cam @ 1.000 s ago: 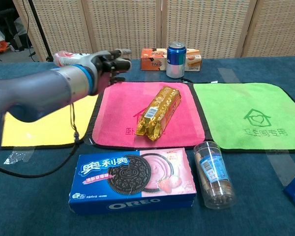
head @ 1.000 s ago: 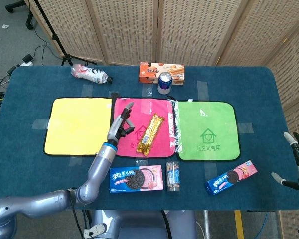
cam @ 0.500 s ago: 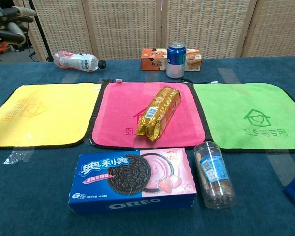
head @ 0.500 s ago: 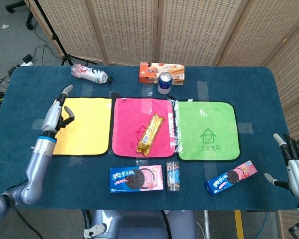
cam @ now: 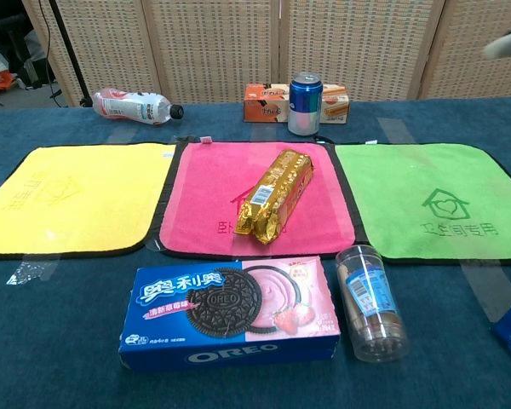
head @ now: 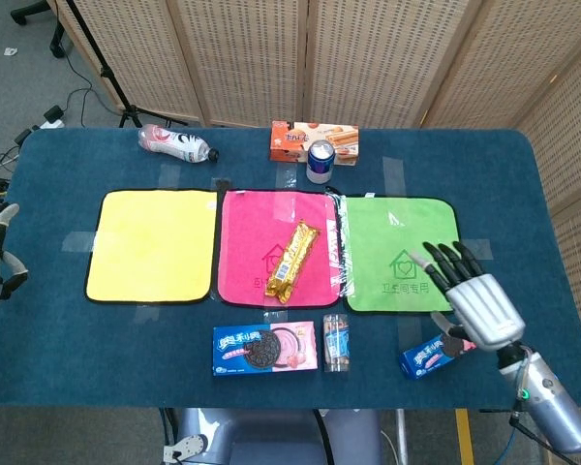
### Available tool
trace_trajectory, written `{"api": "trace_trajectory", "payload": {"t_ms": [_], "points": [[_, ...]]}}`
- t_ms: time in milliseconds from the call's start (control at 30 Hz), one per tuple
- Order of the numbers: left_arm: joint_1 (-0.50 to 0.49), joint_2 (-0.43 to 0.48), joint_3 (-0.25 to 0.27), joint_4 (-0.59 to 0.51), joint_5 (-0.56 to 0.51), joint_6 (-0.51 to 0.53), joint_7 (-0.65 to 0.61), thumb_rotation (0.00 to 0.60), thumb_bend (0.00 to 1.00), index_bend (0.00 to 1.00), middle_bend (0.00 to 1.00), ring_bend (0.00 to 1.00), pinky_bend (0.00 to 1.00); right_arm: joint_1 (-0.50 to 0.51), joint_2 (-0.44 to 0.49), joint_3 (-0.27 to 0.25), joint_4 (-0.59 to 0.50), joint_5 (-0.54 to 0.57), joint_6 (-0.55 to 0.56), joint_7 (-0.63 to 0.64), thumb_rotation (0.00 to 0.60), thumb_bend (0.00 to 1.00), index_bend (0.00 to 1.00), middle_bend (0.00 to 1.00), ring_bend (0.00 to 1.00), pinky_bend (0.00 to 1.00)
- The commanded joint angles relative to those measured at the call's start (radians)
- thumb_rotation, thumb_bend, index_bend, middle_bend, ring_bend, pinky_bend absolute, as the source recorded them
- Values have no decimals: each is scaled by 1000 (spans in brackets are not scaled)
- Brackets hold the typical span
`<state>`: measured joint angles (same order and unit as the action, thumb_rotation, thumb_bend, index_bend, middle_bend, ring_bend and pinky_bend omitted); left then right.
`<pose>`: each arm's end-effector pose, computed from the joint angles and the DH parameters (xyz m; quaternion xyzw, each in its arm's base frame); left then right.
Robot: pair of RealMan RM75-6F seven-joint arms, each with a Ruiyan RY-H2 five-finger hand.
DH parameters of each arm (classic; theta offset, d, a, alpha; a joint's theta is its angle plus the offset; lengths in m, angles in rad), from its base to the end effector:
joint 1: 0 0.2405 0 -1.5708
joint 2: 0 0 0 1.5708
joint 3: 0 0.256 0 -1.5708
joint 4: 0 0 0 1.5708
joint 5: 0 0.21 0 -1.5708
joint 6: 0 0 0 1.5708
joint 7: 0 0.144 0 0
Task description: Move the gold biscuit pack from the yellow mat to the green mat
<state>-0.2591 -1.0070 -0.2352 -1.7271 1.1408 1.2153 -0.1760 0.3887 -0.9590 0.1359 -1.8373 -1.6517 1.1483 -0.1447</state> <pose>-0.2938 0.2654 0.1911 -0.4902 -0.5034 -0.4379 0.5609 -0.1959 -0.2580 0.1472 0.7649 -0.2617 0.3889 0.4418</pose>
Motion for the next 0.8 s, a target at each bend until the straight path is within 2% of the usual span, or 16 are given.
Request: {"api": "trace_trajectory", "payload": {"t_ms": [33, 200, 233, 333, 433, 600, 633, 700, 767, 800], "points": [[34, 32, 19, -43, 16, 46, 24, 600, 1000, 0, 0, 0, 0, 176, -32, 52, -16, -43, -184, -34, 600, 613, 148, 21, 0, 0], [54, 59, 32, -75, 40, 67, 22, 600, 1000, 0, 0, 0, 0, 305, -106, 85, 4, 5, -331, -34, 600, 931, 249, 65, 0, 0], [61, 66, 36, -82, 53, 79, 23, 600, 1000, 0, 0, 0, 0, 369, -156, 103, 31, 38, -408, -51, 600, 963, 257, 69, 0, 0], [64, 72, 42, -87, 60, 80, 25, 600, 999, 0, 0, 0, 0, 442, -221, 124, 73, 102, -489, -111, 600, 1000, 265, 84, 0, 0], [64, 77, 48, -90, 59, 75, 36, 600, 911, 0, 0, 0, 0, 496, -279, 139, 110, 159, -534, -179, 600, 1000, 265, 89, 0, 0], [66, 94, 56, -106, 33, 74, 94, 600, 448, 0, 0, 0, 0, 608, -413, 160, 202, 328, -592, -338, 600, 1000, 266, 94, 0, 0], [67, 97, 57, -115, 24, 77, 111, 600, 391, 0, 0, 0, 0, 635, -443, 160, 227, 367, -593, -378, 600, 1000, 266, 96, 0, 0], [69, 100, 58, -123, 17, 87, 134, 600, 171, 0, 0, 0, 0, 673, -488, 157, 266, 423, -589, -438, 600, 1000, 266, 98, 0, 0], [71, 101, 65, -131, 11, 96, 178, 600, 31, 0, 0, 0, 0, 723, -545, 152, 324, 497, -587, -497, 600, 1000, 266, 100, 0, 0], [70, 100, 68, -136, 9, 99, 197, 600, 3, 0, 0, 0, 0, 746, -571, 146, 351, 540, -582, -525, 600, 1000, 266, 101, 0, 0]]}}
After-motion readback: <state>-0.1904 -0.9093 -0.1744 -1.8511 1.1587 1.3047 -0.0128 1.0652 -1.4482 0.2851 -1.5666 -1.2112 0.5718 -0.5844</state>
